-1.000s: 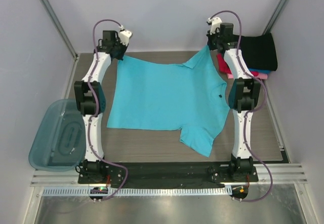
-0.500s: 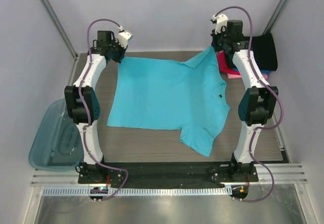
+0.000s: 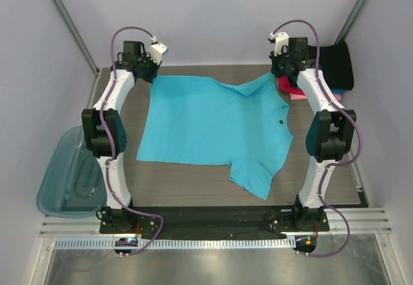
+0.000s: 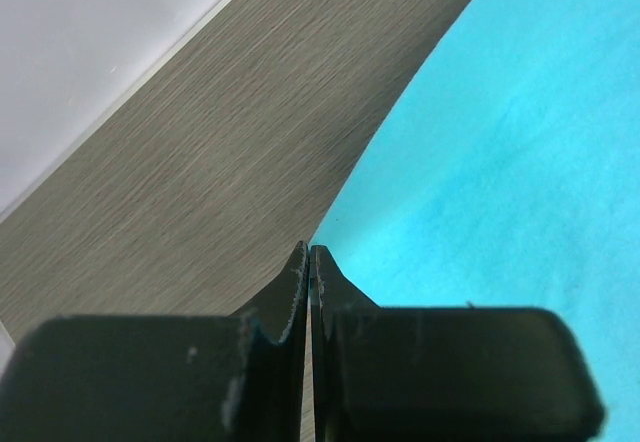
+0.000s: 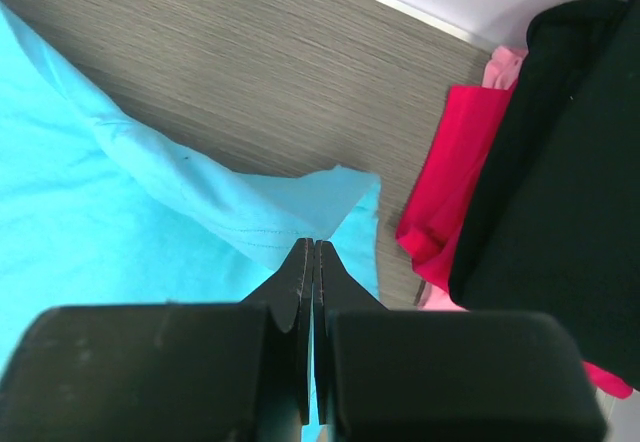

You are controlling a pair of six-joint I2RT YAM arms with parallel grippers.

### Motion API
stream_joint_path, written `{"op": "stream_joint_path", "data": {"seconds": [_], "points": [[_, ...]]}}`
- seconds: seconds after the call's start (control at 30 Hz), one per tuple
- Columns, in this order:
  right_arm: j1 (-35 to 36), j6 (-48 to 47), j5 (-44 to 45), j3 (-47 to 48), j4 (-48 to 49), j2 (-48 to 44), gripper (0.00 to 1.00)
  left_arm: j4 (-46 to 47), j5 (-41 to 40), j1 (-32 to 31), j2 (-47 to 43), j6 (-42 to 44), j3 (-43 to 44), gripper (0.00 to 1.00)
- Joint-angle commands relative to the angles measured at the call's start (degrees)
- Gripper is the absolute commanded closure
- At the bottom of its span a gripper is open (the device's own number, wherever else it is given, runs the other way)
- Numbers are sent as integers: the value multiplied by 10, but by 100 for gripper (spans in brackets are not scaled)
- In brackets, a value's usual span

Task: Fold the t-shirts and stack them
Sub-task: Fold the tshirt

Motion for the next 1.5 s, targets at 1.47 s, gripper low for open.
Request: {"op": "stream_joint_path", "data": {"seconds": [1.47], "points": [[0, 83, -65, -312, -67, -306, 99, -129, 41, 39, -83, 181, -166, 100]]}}
